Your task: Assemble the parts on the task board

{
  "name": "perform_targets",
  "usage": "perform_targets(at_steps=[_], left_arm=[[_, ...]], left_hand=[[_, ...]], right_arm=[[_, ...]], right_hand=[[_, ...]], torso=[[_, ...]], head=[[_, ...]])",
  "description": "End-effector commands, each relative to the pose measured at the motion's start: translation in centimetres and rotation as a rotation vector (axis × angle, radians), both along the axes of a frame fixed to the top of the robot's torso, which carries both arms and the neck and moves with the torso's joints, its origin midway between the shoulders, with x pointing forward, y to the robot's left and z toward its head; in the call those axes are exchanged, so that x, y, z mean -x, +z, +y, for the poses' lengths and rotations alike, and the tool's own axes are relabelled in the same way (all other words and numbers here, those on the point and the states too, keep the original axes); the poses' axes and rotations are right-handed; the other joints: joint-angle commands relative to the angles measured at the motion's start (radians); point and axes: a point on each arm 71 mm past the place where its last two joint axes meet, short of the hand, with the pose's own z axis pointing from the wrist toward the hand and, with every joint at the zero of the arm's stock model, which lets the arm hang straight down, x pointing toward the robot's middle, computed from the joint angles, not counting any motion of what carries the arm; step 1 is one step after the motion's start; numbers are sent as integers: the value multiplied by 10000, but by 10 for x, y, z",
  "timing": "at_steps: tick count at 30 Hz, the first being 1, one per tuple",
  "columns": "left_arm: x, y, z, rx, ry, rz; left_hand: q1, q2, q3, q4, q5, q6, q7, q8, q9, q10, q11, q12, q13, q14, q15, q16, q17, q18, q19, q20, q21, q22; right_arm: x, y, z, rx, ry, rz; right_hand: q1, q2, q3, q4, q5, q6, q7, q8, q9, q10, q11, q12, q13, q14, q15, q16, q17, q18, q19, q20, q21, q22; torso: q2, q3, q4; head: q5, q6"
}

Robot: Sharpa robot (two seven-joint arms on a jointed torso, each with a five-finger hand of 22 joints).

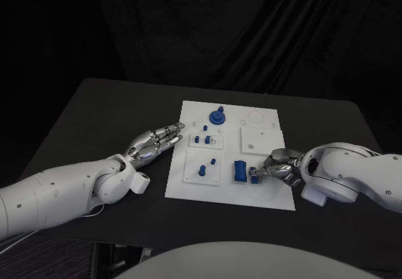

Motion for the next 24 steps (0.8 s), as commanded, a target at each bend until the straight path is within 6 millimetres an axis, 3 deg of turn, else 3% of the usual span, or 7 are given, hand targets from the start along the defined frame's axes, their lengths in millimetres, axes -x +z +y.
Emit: perform_targets(at_steps=[1, 8, 15, 16, 18, 19, 24], left_arm=[[4, -6, -1, -104, -144, 296], [4, -7, -1, -108, -140, 306], [4, -7, 0, -108, -137, 317], [4, -7, 0, -108, -137, 319], [5, -7, 0, -109, -138, 324], [5, -7, 0, -109, -138, 326], [5, -8, 0, -115, -134, 337]], left_hand=[[-21, 91, 61, -16, -12, -70, 20, 17, 2, 9, 85, 44, 9, 18, 62, 14, 2, -135, 15, 66, 3, -10], [-25, 90, 63, -16, -16, -67, 23, 18, 2, 7, 83, 41, 8, 17, 66, 13, 2, -138, 15, 67, 4, -10], [-25, 90, 63, -16, -16, -67, 23, 18, 2, 7, 83, 41, 8, 17, 66, 13, 2, -138, 15, 67, 4, -10], [-25, 90, 63, -16, -16, -67, 23, 18, 2, 7, 83, 41, 8, 17, 66, 13, 2, -138, 15, 67, 4, -10], [-31, 96, 69, -15, -24, -62, 27, 19, 3, 8, 82, 45, 9, 19, 70, 14, 2, -142, 16, 68, 4, -8], [-31, 96, 69, -15, -24, -62, 27, 19, 3, 8, 82, 45, 9, 19, 70, 14, 2, -142, 16, 68, 4, -8], [-31, 96, 69, -15, -24, -62, 27, 19, 3, 8, 82, 45, 9, 19, 70, 14, 2, -142, 16, 68, 4, -8]], right_arm=[[1, 0, 0, 119, 103, -143], [0, 3, 1, -203, -21, -585], [0, 6, 1, -347, -25, -991], [0, 6, 0, -319, 18, -1037], [2, 7, -1, -210, 135, -1075], [2, 7, -1, -159, 186, -1074], [10, 5, -7, 254, 599, -1039]], right_hand=[[-118, -29, -84, 47, -27, -8, 29, 49, -11, 1042, 79, 14, 2632, 798, 73, -19, 1482, 79, 513, 56, -37, 2216], [-236, -59, -397, 372, -16, -12, -14, 273, 96, 1042, 43, 14, 2632, 809, 46, 5, 1533, 74, 524, 35, -13, 2225], [120, 8, -619, 457, -5, -17, -165, 1102, 650, 1042, -89, 14, 2632, 819, -65, 29, 1580, 65, 542, -63, 24, 2237], [236, -4, -643, 402, -7, -47, -185, 1272, 778, 1042, -106, 14, 2632, 820, -79, 32, 1585, 63, 547, -80, 35, 2240], [576, -6, -790, 247, -9, -392, -248, 2028, 1414, 1042, -165, 14, 2632, 816, -136, 23, 1564, 65, 541, -133, 25, 2236], [602, -3, -803, 239, -7, -426, -258, 2095, 1471, 1042, -168, 14, 2632, 815, -139, 22, 1561, 65, 540, -137, 23, 2236], [826, -21, -1119, 266, 0, -942, -348, 3239, 2438, 1042, -243, 14, 2632, 797, -198, -16, 1482, 80, 512, -187, -36, 2216]], torso=[[1, 7, -1], [-2, 3, 0], [1, 4, -7], [-1, 1, -6], [-1, 0, -4], [0, 0, -4], [4, 6, -3]], head=[[-1, -2], [3, -2], [7, -2], [11, -2], [9, -2], [9, -2], [-4, -2]])
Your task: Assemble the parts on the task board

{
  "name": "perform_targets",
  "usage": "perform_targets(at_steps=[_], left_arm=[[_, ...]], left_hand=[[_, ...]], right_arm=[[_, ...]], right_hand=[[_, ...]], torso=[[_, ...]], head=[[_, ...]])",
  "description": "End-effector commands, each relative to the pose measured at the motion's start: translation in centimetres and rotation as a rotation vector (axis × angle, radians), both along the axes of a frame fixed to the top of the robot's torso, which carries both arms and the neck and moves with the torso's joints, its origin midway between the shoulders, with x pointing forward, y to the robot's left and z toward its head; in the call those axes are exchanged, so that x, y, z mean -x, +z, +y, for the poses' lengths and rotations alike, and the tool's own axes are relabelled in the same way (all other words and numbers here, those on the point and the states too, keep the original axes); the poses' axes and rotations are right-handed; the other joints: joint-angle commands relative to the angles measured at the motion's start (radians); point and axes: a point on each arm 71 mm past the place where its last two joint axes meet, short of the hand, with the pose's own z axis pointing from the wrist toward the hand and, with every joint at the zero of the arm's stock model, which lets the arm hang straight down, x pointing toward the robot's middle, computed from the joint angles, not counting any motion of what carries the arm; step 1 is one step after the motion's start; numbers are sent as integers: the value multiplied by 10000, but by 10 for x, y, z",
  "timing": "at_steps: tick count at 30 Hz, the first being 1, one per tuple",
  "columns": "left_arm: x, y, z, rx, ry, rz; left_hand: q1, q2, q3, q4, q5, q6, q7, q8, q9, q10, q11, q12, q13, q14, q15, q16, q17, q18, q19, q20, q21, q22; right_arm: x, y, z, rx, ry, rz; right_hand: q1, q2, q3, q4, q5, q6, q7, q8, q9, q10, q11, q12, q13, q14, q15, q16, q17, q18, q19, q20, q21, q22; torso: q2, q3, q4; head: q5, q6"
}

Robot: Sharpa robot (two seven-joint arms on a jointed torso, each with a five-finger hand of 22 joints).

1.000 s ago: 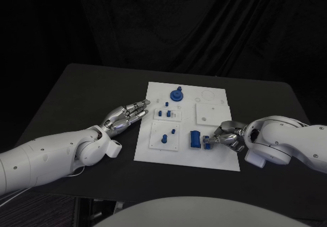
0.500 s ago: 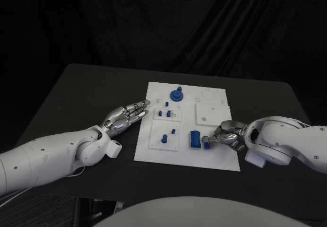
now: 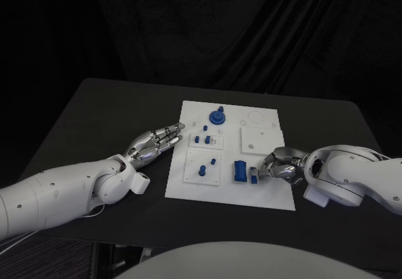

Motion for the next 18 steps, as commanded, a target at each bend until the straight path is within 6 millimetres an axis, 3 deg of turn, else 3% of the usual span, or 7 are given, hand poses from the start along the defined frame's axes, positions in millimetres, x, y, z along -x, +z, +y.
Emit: perform_targets(at_steps=[1, 3, 4, 5, 7, 18], left_arm=[[4, -7, 0, -146, -124, 320], [4, -7, 0, -146, -125, 324], [4, -7, 0, -147, -126, 326], [4, -7, 0, -148, -126, 327], [4, -7, 0, -152, -121, 329], [4, -7, 1, -162, -108, 338]], left_hand=[[-31, 96, 69, -15, -24, -62, 27, 19, 3, 8, 82, 46, 9, 18, 71, 14, 2, -142, 1, 92, 3, -10], [-31, 96, 69, -15, -24, -62, 27, 19, 3, 8, 82, 46, 9, 18, 71, 14, 2, -142, 1, 92, 3, -10], [-31, 96, 69, -15, -24, -62, 27, 19, 3, 8, 82, 46, 9, 18, 71, 14, 2, -142, 1, 92, 3, -10], [-31, 96, 69, -15, -24, -62, 27, 19, 3, 8, 82, 46, 9, 18, 71, 14, 2, -142, 1, 92, 3, -10], [-31, 96, 69, -15, -24, -62, 27, 19, 3, 8, 82, 46, 9, 18, 71, 14, 2, -142, 1, 92, 3, -10], [-31, 96, 69, -15, -24, -62, 27, 19, 3, 8, 82, 46, 9, 18, 71, 14, 2, -142, 1, 92, 3, -10]], right_arm=[[5, -1, -2, 434, 484, -248], [7, -1, -5, 512, 522, -231], [8, -2, -7, 536, 525, -223], [9, -2, -9, 560, 519, -213], [12, -3, -12, 590, 500, -191], [16, -8, -19, 599, 475, -100]], right_hand=[[146, -6, -174, 27, 3, -235, -41, 580, 494, 1056, -101, 14, 2631, 828, -111, -17, 1484, 81, 490, -110, -47, 2213], [200, -20, -284, 100, 4, -372, -93, 1016, 864, 1056, -140, 14, 2631, 827, -142, -21, 1478, 87, 479, -142, -72, 2206], [202, -19, -289, 104, 5, -380, -95, 1033, 880, 1056, -142, 14, 2631, 827, -144, -21, 1478, 87, 479, -144, -72, 2206], [256, -19, -378, 188, 7, -498, -148, 1419, 1210, 1056, -187, 14, 2631, 829, -181, -21, 1480, 86, 482, -179, -70, 2208], [342, -28, -432, 221, 9, -564, -193, 1713, 1458, 1056, -223, 14, 2631, 831, -212, -19, 1488, 85, 485, -208, -67, 2209], [628, -51, -609, 363, 10, -666, -361, 2736, 2319, 1056, -368, 14, 2631, 844, -332, 5, 1549, 73, 509, -317, -28, 2226]], torso=[[2, -1, 4], [-1, 0, 3], [-1, 0, 1], [-1, 0, 0], [4, 1, 1], [-3, -7, -6]], head=[[-14, -2], [-8, -2], [-3, -2], [-2, -2], [5, -2], [35, -2]])
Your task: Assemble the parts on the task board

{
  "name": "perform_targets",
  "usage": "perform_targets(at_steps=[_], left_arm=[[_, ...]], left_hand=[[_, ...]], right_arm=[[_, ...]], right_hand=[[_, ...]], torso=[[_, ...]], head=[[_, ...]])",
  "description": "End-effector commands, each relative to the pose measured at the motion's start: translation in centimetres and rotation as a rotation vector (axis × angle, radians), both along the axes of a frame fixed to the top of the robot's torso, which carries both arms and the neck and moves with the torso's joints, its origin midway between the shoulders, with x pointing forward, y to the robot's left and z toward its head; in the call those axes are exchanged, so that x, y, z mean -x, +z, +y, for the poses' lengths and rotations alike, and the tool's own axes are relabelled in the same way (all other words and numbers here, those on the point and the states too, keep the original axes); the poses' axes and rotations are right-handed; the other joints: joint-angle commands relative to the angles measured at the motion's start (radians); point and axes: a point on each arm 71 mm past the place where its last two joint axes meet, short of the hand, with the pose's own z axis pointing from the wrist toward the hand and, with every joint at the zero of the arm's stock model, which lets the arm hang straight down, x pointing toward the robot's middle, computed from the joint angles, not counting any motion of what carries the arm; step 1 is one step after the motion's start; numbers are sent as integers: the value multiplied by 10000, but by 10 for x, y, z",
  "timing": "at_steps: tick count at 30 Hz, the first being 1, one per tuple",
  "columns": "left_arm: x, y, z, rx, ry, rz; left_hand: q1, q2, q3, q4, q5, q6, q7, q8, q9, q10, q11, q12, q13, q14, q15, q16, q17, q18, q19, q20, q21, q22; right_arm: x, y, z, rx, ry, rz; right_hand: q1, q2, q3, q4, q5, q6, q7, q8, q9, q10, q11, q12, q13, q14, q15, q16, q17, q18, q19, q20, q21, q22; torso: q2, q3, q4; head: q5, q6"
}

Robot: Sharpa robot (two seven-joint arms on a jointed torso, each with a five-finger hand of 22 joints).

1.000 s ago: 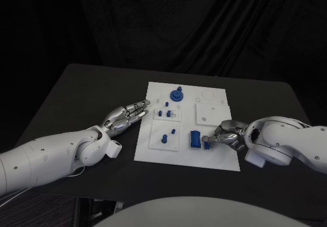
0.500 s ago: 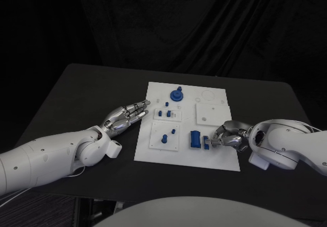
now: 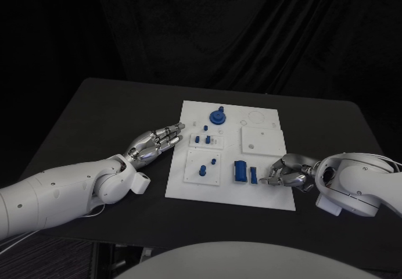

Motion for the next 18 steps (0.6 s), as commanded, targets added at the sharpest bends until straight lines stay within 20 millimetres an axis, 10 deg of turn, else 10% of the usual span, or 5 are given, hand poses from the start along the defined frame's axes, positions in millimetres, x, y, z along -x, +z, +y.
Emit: perform_targets(at_steps=[1, 18], left_arm=[[4, -7, 0, -171, -113, 336], [4, -8, 0, -173, -123, 352]], left_hand=[[-31, 96, 69, -15, -24, -62, 27, 19, 3, 8, 82, 45, 10, 18, 71, 14, 1, -142, -4, 44, -16, -13], [-31, 96, 69, -15, -24, -62, 27, 19, 3, 8, 82, 45, 10, 18, 71, 14, 1, -142, -4, 44, -16, -13]], right_arm=[[2, -1, 1, 60, 253, -14], [-1, -3, 6, -16, 329, -89]], right_hand=[[90, 25, -89, 78, 9, -7, -63, 220, 183, 1040, -81, 14, 2632, 842, -97, 5, 1550, 74, 529, -93, 11, 2227], [-74, -84, -285, 273, -1, -41, -105, 426, 395, 1040, -122, 14, 2632, 833, -137, -12, 1514, 79, 519, -135, -13, 2220]], torso=[[-5, -6, 2], [3, 4, 28]], head=[[7, -2], [-20, -2]])
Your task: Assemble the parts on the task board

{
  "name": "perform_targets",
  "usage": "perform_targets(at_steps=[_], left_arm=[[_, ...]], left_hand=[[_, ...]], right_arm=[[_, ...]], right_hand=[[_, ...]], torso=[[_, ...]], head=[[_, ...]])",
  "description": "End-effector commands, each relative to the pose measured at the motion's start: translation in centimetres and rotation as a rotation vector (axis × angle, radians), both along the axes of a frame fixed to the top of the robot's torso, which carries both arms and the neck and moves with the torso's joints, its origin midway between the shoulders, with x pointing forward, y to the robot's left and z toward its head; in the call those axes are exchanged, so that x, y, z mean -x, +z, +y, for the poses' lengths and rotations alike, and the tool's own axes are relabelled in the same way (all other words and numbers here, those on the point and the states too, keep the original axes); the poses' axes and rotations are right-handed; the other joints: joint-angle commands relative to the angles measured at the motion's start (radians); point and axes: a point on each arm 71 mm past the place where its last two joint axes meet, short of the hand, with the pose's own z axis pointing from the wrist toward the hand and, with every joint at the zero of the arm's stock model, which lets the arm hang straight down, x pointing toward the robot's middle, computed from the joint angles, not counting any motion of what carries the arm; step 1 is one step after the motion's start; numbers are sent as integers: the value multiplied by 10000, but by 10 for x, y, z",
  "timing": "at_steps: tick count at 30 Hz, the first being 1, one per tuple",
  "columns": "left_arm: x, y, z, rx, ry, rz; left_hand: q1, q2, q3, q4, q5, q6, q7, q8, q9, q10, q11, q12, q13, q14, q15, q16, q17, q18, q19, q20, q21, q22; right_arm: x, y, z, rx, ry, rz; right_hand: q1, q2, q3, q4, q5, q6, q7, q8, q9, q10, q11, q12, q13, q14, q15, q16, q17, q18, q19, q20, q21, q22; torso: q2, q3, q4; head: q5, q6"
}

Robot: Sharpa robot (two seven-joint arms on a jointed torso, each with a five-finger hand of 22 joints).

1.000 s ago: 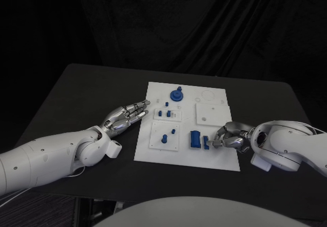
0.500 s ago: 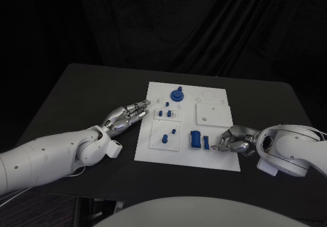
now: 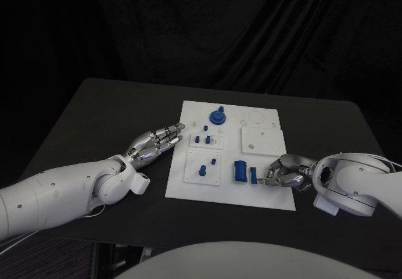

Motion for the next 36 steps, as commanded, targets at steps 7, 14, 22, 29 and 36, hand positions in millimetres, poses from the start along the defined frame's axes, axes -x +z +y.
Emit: perform_targets(at_steps=[7, 14, 22, 29, 36], left_arm=[[4, -8, 0, -183, -114, 350], [4, -8, 0, -179, -121, 355], [4, -8, 0, -172, -135, 365], [5, -8, 0, -170, -122, 358], [7, -4, 1, -24, 2, 95]], left_hand=[[-47, 103, 89, -16, -37, -42, 37, 25, 7, 10, 82, 57, 11, 19, 82, 15, 1, -156, -5, 49, -28, -14], [-47, 103, 89, -16, -37, -42, 37, 25, 7, 10, 82, 57, 11, 19, 82, 15, 1, -156, -5, 49, -28, -14], [-47, 103, 89, -16, -37, -42, 37, 25, 7, 10, 82, 57, 11, 19, 82, 15, 1, -156, -5, 49, -28, -14], [-47, 103, 89, -16, -37, -42, 37, 25, 7, 10, 82, 57, 11, 19, 82, 15, 1, -156, -5, 49, -28, -14], [22, 42, 194, -142, 242, 157, -8, 73, 34, 102, 175, 224, 35, 53, 65, 41, 15, -156, 35, 40, -5, 48]], right_arm=[[-2, -4, 2, 104, 138, 91], [-4, -8, 5, 152, 162, 144], [-7, -11, 7, 153, 105, 80], [-8, -11, 6, 147, 49, 37], [-8, -7, 5, -211, -125, -435]], right_hand=[[-55, -52, -35, 17, 2, -22, -37, 91, 28, 1040, -59, 14, 2632, 817, -87, -9, 1523, 77, 501, -88, -8, 2221], [61, -73, -35, -55, 17, 11, -70, 149, 77, 1040, -83, 14, 2632, 819, -103, -6, 1532, 77, 502, -101, -8, 2222], [195, -12, 5, -102, 26, 43, -98, 192, 116, 1040, -108, 14, 2632, 818, -125, -8, 1527, 78, 500, -119, -12, 2221], [287, 51, 45, -130, 30, 41, -113, 200, 134, 1040, -123, 14, 2632, 816, -137, -14, 1516, 79, 498, -131, -17, 2219], [312, 4, 20, -141, 16, 18, -111, 186, 137, 1040, -126, 14, 2632, 810, -143, -26, 1490, 85, 487, -138, -41, 2211]], torso=[[3, -10, -6], [-3, -5, -3], [1, -4, 5], [6, -5, -2], [3, -6, -8]], head=[[28, -2], [17, -2], [10, -2], [29, -2], [78, -2]])
